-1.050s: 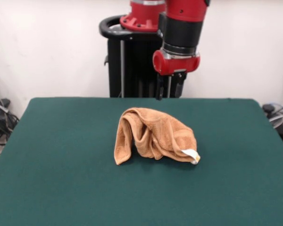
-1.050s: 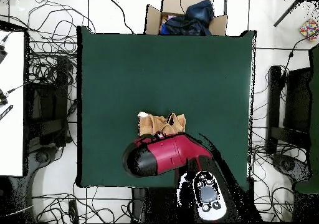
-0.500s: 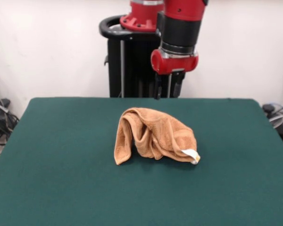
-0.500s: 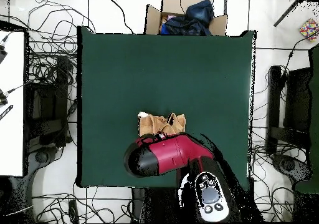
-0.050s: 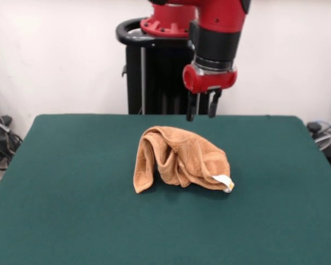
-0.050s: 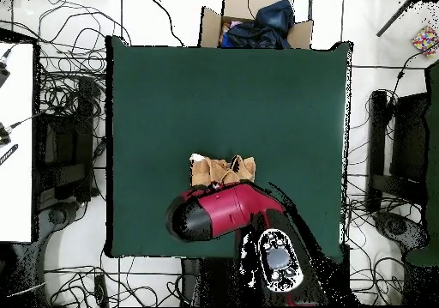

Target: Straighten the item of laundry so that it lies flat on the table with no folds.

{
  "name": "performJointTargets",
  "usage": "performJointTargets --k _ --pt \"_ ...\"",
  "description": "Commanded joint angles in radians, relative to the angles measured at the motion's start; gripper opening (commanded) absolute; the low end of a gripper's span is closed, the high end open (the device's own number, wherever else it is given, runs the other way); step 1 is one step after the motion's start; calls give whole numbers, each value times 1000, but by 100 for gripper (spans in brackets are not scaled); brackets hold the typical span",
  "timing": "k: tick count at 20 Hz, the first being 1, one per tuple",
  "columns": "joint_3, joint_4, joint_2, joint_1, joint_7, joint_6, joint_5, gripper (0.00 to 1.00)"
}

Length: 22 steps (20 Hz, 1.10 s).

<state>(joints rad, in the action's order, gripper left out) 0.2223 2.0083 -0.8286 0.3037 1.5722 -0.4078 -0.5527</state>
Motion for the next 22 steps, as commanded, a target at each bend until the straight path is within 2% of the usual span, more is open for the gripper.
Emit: performJointTargets --k 1,10,22 --pt "-66 -87 102 -49 143 78 -75 100" --pt "-127 -132 162 -89 149 117 -84 100" --pt "-161 -137 195 -97 124 185 -81 100"
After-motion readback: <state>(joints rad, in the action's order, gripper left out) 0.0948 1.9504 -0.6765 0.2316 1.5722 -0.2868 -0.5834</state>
